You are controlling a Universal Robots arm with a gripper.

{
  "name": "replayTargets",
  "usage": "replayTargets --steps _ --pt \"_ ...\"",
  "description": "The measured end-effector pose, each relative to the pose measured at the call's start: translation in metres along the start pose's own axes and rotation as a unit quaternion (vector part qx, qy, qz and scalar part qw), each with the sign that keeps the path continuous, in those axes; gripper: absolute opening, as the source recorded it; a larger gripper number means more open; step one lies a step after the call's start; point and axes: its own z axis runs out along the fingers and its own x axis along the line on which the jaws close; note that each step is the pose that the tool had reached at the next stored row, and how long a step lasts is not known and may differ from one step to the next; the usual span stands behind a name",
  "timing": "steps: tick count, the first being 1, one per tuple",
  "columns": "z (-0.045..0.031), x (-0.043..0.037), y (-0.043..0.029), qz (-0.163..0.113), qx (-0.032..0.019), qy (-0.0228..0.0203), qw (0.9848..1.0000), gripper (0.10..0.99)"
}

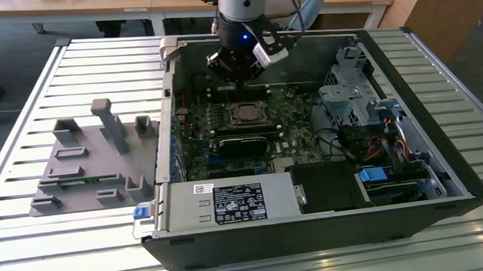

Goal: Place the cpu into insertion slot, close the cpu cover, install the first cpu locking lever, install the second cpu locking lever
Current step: 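Install the first cpu locking lever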

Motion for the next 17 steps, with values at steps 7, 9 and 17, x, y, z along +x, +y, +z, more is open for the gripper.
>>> replayTargets --steps 7,9,17 --pt "0.0018 0.0125 0.0011 0.011 -0.0027 -0.0008 0.9999 0.106" --pt "0.0026 0.0142 0.0012 0.012 -0.0068 -0.0022 0.9999 0.106" --pt "0.0052 0.0268 0.0016 0.016 -0.0210 -0.0067 0.9996 0.106"
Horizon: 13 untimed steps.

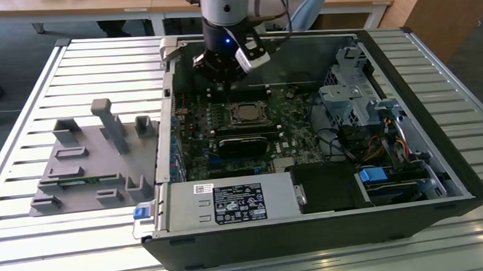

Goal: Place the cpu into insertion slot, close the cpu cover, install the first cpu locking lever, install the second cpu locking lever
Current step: 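Install the first cpu locking lever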

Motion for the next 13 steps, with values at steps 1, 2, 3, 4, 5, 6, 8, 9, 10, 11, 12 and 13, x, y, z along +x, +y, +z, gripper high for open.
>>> replayTargets --steps 1,2,3,4,5,6,8,9,10,11,12,13 --pt "0.0003 0.0014 0.0000 0.000 -0.0001 -0.0001 1.0000 0.106" --pt "0.0004 0.0026 0.0000 0.000 -0.0001 -0.0001 1.0000 0.106" --pt "0.0005 0.0039 0.0000 0.000 -0.0001 -0.0001 1.0000 0.106" --pt "0.0005 0.0050 0.0000 0.000 -0.0001 -0.0001 1.0000 0.106" --pt "0.0005 0.0063 0.0000 0.000 0.0000 -0.0001 1.0000 0.106" --pt "0.0008 0.0073 0.0001 0.000 -0.0001 -0.0002 1.0000 0.106" --pt "0.0013 0.0091 0.0001 0.000 0.0000 -0.0001 1.0000 0.106" --pt "0.0015 0.0100 0.0001 0.000 -0.0001 -0.0001 1.0000 0.106" --pt "0.0017 0.0109 0.0001 0.000 -0.0001 -0.0001 1.0000 0.106" --pt "0.0019 0.0119 0.0003 0.000 -0.0002 -0.0002 1.0000 0.106" --pt "0.0019 0.0131 0.0005 0.000 -0.0002 -0.0001 1.0000 0.106" --pt "0.0019 0.0142 0.0009 0.000 -0.0001 -0.0001 1.0000 0.106"
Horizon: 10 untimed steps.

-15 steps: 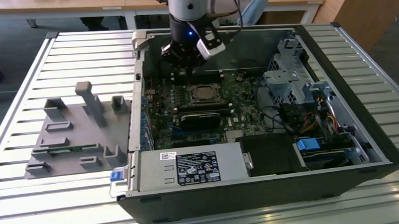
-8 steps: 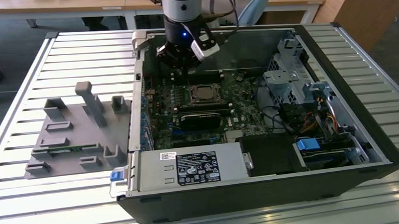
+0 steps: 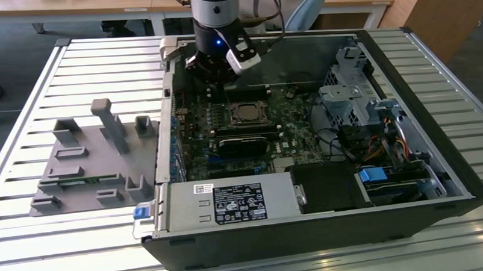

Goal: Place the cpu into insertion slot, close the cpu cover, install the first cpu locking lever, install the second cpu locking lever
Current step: 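Install the first cpu locking lever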

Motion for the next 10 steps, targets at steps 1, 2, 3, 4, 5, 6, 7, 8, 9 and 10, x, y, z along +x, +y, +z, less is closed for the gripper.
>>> replayTargets --steps 1,2,3,4,5,6,7,8,9,10 --pt "0.0000 0.0011 0.0007 0.000 0.0000 0.0001 1.0000 0.106" --pt "0.0001 0.0019 0.0016 0.000 0.0000 0.0000 1.0000 0.106" --pt "0.0003 0.0025 0.0029 0.000 0.0000 0.0000 1.0000 0.106" --pt "0.0004 0.0029 0.0046 0.000 0.0000 0.0000 1.0000 0.106" --pt "0.0005 0.0031 0.0061 0.000 0.0000 0.0000 1.0000 0.106" --pt "0.0007 0.0032 0.0073 0.000 0.0000 0.0000 1.0000 0.106" --pt "0.0008 0.0033 0.0085 0.000 0.0000 0.0000 1.0000 0.106" --pt "0.0009 0.0034 0.0095 0.000 0.0000 0.0000 1.0000 0.106" --pt "0.0010 0.0035 0.0104 0.000 0.0000 0.0000 1.0000 0.106" --pt "0.0011 0.0036 0.0113 0.000 0.0000 0.0000 1.0000 0.106"
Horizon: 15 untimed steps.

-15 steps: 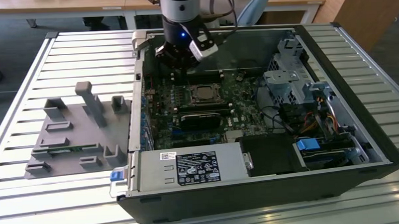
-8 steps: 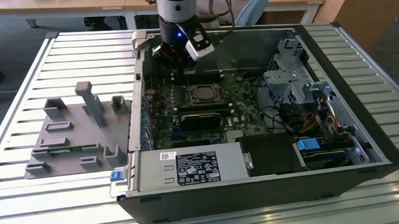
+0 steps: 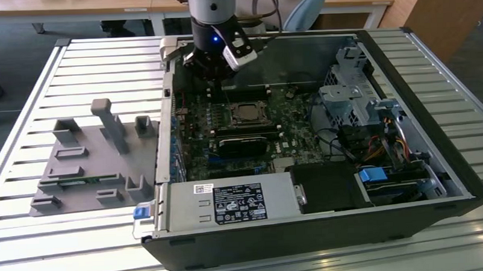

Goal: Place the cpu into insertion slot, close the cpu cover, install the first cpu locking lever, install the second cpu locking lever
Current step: 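Install the first cpu locking lever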

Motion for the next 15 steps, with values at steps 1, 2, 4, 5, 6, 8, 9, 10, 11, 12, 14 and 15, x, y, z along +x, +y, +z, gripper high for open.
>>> replayTargets --steps 1,2,4,5,6,8,9,10,11,12,14,15 --pt "0.0001 0.0000 0.0009 0.000 0.0000 0.0000 1.0000 0.106" --pt "0.0002 0.0000 0.0017 0.000 0.0000 0.0000 1.0000 0.106" --pt "0.0005 0.0000 0.0039 0.000 0.0000 0.0000 1.0000 0.106" --pt "0.0007 0.0000 0.0050 0.000 0.0000 0.0000 1.0000 0.106" --pt "0.0008 0.0000 0.0060 0.000 0.0000 0.0000 1.0000 0.106" --pt "0.0009 0.0000 0.0073 0.000 0.0000 0.0000 1.0000 0.106" --pt "0.0010 0.0000 0.0073 0.000 0.0000 0.0000 1.0000 0.106" --pt "0.0011 -0.0001 0.0074 0.000 -0.0001 0.0000 1.0000 0.106" --pt "0.0011 -0.0003 0.0075 0.000 0.0000 0.0000 1.0000 0.106" --pt "0.0012 -0.0007 0.0076 0.000 0.0000 0.0000 1.0000 0.106" --pt "0.0013 -0.0023 0.0078 0.000 0.0000 0.0000 1.0000 0.106" --pt "0.0014 -0.0033 0.0079 0.000 0.0000 0.0000 1.0000 0.106"
